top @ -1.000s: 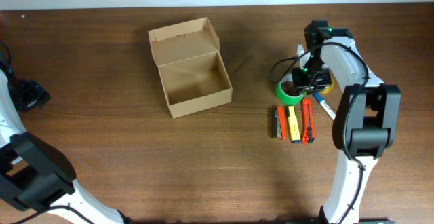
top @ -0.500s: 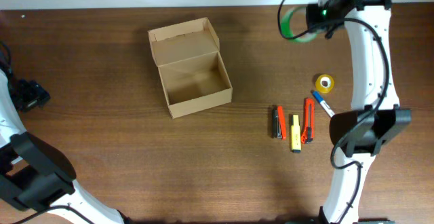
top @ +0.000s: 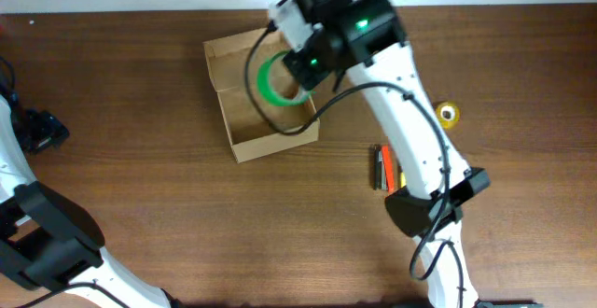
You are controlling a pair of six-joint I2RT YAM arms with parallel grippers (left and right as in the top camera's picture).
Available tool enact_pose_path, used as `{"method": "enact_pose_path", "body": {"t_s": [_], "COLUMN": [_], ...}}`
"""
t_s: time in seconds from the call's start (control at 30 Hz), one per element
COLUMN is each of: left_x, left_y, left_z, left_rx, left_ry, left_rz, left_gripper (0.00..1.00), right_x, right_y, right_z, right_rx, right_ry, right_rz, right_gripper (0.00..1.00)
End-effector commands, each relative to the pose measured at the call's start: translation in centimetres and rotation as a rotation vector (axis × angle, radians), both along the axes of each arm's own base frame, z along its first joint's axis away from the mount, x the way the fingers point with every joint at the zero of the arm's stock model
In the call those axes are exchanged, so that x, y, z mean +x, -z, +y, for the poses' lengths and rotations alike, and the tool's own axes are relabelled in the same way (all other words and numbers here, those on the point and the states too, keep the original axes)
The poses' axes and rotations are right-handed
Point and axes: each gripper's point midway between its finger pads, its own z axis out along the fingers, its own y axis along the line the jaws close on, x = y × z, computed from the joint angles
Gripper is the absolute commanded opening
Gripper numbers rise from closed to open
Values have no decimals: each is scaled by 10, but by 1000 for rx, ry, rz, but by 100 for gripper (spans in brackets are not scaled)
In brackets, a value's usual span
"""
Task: Pack container
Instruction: 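Carry the green tape roll over the box and lower it inside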
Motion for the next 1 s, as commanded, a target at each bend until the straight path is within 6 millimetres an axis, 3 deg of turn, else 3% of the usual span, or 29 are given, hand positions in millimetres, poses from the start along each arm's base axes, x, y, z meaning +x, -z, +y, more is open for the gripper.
{"method": "enact_pose_path", "body": {"t_s": [0.0, 0.07, 0.23, 0.3, 0.53, 0.73, 0.97], "left_x": [-3, -3, -3, -3, -3, -3, -3], "left_y": [-8, -8, -8, -8, -8, -8, -8], "left_z": [0, 0, 0, 0, 0, 0, 0], "left_rx": [7, 8, 7, 7, 7, 7, 7], "left_ry": [6, 6, 6, 6, 6, 6, 6], "left_rz": [-16, -16, -16, -16, -16, -16, -16], "left_gripper": [100, 100, 100, 100, 100, 100, 100], "right_x": [-10, -14, -19, -17, 16, 25, 35], "right_y": [-12, -3, 77, 95, 108, 146, 171], "right_z": [16, 18, 4, 6, 29, 36, 35], "right_rx": [11, -4, -133, -140, -61, -82, -97], "right_ry": [-16, -18, -30, -36, 10, 13, 25], "right_rz": [-39, -13, 162, 179, 98, 129, 146], "right_gripper": [4, 3, 3, 3, 4, 3, 3]}}
